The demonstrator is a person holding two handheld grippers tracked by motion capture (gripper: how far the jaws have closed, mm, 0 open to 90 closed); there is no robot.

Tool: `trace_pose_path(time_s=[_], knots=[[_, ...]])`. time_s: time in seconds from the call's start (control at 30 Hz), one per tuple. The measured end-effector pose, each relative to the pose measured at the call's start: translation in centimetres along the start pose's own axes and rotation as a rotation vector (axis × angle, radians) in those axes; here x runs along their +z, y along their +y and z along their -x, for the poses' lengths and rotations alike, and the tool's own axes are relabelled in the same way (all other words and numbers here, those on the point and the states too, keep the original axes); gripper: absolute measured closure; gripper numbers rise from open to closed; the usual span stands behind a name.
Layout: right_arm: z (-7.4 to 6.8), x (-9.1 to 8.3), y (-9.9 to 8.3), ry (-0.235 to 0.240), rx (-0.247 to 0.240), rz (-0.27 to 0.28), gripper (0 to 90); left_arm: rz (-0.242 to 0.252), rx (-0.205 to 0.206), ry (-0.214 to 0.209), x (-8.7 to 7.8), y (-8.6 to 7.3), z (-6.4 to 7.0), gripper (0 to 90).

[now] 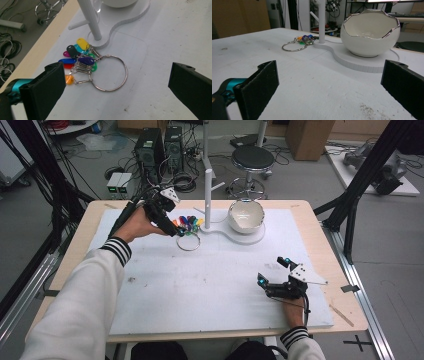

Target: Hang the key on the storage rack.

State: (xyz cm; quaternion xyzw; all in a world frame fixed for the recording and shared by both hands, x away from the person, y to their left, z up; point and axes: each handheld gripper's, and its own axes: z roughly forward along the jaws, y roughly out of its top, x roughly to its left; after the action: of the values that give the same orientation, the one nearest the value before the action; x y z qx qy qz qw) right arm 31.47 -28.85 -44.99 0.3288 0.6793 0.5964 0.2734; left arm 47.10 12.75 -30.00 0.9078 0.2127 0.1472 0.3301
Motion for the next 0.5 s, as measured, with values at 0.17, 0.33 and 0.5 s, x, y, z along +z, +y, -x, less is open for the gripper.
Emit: trace_pose_path(time_s=[0.17, 0.33, 0.5], knots=[[0.0, 0.0, 0.0, -0.002, -0.001, 0.005, 0.9, -0.055, -0.007, -0.016, 1.6, 0.0, 0.1, 1.8], [0.0, 0.0, 0.0, -0.002, -0.001, 0.005, 0.9, -0.091, -0.007, -0.023, 2.8, 0.1, 0.2, 1.8], [0.0, 0.0, 0.0, 0.000, 0.000, 0.000, 0.9, -0.122, 0.005, -0.028, 3.7, 0.1, 0.3, 1.7]])
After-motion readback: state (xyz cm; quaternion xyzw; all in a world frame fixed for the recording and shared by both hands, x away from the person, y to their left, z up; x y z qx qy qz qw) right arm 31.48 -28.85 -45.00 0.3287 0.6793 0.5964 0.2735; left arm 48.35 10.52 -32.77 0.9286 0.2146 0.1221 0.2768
